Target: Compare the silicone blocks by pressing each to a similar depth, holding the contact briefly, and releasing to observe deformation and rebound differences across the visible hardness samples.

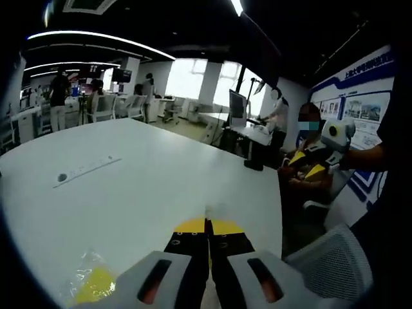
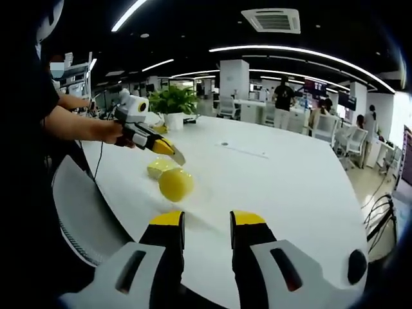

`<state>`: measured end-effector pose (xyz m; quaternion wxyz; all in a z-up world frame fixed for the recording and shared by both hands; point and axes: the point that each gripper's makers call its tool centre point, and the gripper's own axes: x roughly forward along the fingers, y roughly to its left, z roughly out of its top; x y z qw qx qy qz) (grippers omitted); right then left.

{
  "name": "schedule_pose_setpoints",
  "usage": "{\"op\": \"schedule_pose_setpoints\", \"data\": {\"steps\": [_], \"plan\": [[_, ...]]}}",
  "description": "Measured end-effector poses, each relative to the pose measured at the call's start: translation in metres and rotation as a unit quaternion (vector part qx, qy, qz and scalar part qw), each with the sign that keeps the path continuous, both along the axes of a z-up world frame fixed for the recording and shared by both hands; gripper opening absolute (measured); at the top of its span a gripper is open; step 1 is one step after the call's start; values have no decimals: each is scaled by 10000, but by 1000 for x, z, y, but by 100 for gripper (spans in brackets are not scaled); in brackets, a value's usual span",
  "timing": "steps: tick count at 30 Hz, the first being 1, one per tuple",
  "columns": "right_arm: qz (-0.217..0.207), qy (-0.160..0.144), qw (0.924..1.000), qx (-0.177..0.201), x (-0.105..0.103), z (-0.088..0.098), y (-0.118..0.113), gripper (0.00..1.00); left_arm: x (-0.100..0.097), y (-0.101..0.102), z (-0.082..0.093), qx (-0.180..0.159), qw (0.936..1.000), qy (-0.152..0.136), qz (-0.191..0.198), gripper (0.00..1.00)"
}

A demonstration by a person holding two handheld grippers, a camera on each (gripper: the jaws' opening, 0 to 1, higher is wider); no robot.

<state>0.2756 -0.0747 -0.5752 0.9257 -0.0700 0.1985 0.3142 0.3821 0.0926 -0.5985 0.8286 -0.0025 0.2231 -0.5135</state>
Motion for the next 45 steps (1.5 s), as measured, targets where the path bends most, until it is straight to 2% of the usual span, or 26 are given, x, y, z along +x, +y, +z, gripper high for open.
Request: {"op": "schedule_pose_setpoints", "data": {"steps": [2, 11, 18, 34, 45], "plan": [[7, -12, 10000, -13, -1, 0, 0, 23, -2, 1, 1, -44, 10000, 62, 7, 0], [40, -26, 10000, -62, -4, 0, 1, 23, -7, 1, 8, -25, 10000, -7, -68, 0], [47, -30, 10000, -49, -4, 0, 2, 23, -5, 7, 11, 6, 10000, -59, -53, 0], [111, -57, 9999, -54, -1, 0, 7, 23, 0, 21, 22, 7, 10000, 18, -30, 0], [197, -100, 9997, -80, 1, 4, 12, 23, -1, 25, 41, -159, 9998, 74, -11, 0]]}}
